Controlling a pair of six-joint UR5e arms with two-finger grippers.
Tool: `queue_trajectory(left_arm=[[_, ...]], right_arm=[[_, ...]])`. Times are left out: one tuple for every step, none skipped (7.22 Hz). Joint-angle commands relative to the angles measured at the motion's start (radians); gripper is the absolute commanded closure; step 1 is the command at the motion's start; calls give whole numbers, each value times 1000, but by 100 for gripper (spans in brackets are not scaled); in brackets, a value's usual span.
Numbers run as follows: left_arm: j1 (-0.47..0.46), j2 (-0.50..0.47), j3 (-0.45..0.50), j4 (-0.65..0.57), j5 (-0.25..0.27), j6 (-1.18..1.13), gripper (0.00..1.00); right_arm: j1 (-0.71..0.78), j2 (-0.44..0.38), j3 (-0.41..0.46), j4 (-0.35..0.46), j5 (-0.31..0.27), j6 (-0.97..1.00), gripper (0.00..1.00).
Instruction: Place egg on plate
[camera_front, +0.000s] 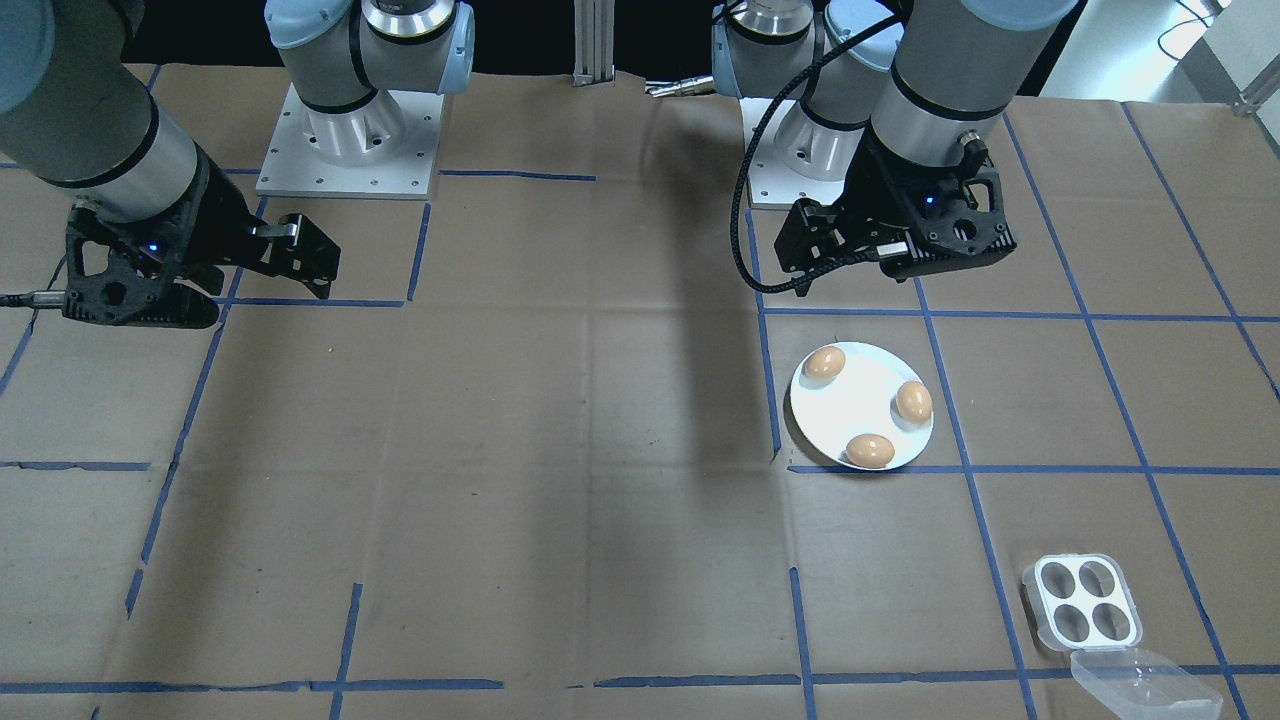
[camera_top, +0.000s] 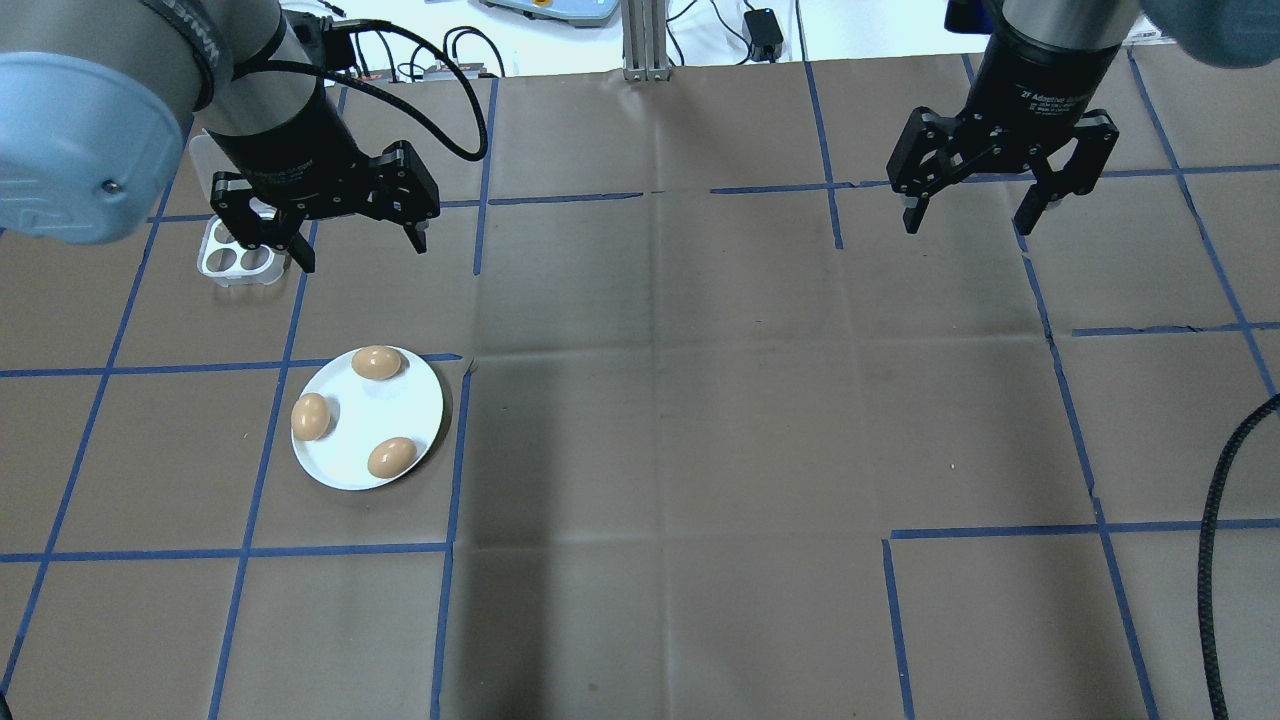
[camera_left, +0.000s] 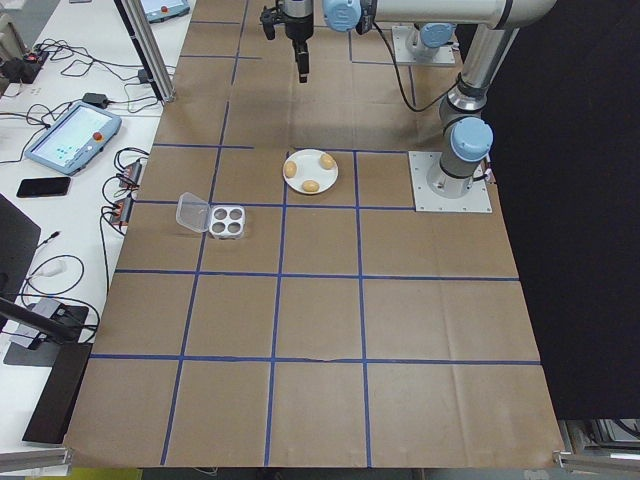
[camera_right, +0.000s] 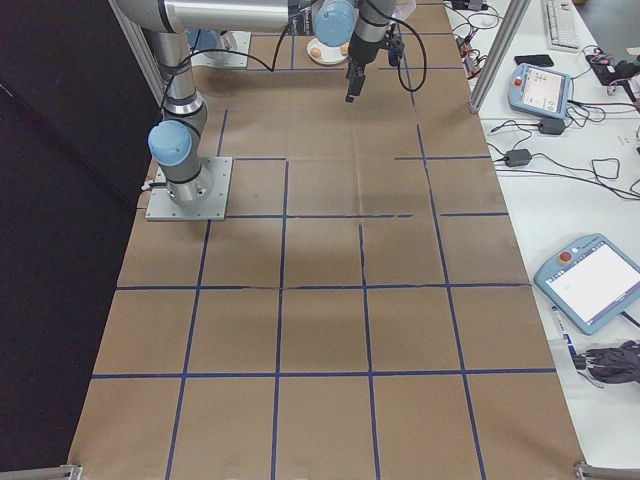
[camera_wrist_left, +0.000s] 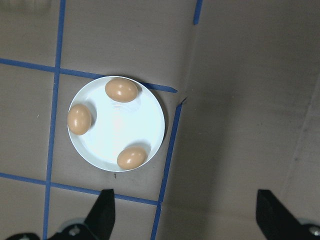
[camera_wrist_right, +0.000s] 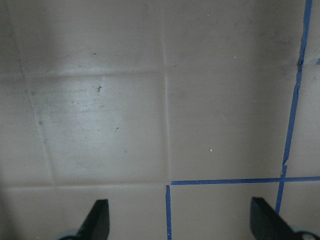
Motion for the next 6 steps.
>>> queue_trajectory(left_arm=[[-1,23,-1,0,1,21,0],[3,23,-1,0,-1,54,0],[6,23,-4,0,-4,76,0],[8,23,-4,0,-3,108,0],[8,24,-4,0,-3,111,0],[8,23,-4,0,-4,111,0]], right_arm=[[0,0,0,0,0,0,0],[0,0,0,0,0,0,0],[0,0,0,0,0,0,0],[0,0,0,0,0,0,0],[0,0,0,0,0,0,0],[0,0,0,0,0,0,0]])
